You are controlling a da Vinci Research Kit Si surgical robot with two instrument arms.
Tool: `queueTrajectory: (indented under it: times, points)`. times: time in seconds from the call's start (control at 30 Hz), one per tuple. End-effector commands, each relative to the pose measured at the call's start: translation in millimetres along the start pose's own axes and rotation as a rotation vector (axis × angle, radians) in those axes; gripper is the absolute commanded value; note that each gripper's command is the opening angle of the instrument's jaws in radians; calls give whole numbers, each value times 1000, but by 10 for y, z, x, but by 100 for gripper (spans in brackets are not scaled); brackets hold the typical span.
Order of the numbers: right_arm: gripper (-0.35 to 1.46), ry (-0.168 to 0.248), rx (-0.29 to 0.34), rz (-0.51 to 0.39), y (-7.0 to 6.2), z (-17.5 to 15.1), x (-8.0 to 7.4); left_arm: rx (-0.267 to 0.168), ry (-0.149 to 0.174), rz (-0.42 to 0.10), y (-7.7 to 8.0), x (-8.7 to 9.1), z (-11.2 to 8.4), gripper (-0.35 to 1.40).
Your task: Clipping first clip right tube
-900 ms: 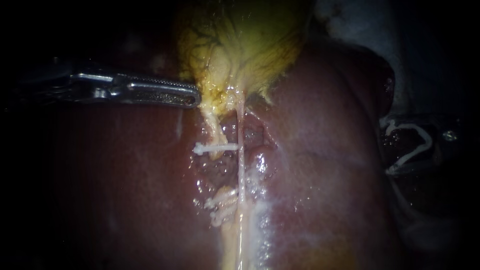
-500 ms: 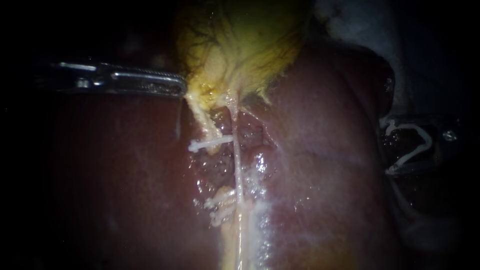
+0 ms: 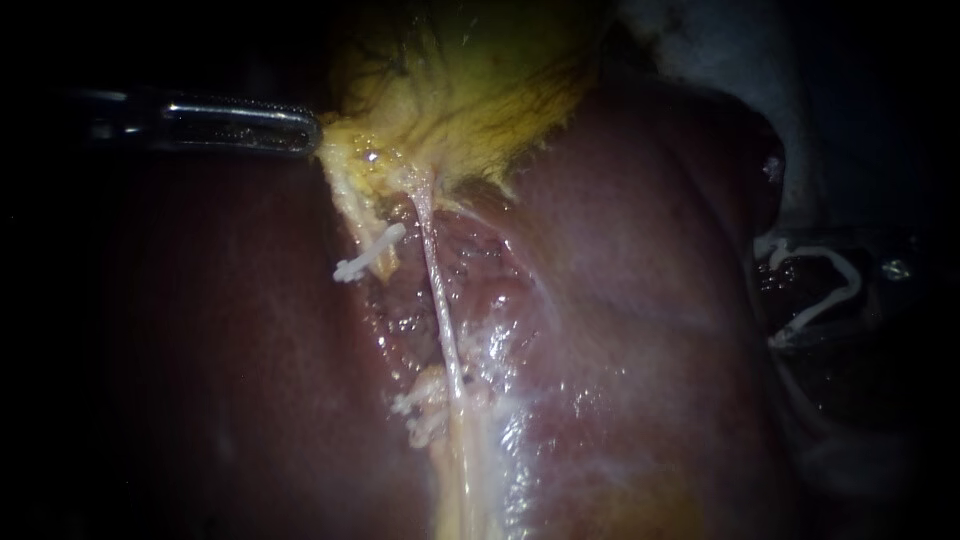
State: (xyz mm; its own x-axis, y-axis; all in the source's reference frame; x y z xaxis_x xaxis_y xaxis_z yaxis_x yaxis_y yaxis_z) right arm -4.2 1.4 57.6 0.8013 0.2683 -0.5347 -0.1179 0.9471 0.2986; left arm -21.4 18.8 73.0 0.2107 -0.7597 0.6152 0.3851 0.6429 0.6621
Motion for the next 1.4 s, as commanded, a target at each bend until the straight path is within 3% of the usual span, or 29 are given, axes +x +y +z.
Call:
queueTrajectory:
  times: [0.03, 0.37, 0.57, 0.93, 1.4]
  points:
    - [60, 1, 8, -5, 0, 2, 2, -1, 0, 0, 0, 0, 0, -35]
    - [60, 24, 105, 6, -2, 25, 29, -1, 0, 0, -1, 0, 0, -35]
    - [60, 141, 163, 16, -3, 33, 40, -1, 0, 0, -1, 0, 0, -35]
    - [60, 264, 249, 119, -6, 54, 62, -2, -1, -1, -2, 0, 0, -35]
    - [60, 359, 359, 230, -17, 99, 75, -2, -1, 0, -2, 0, 0, -35]
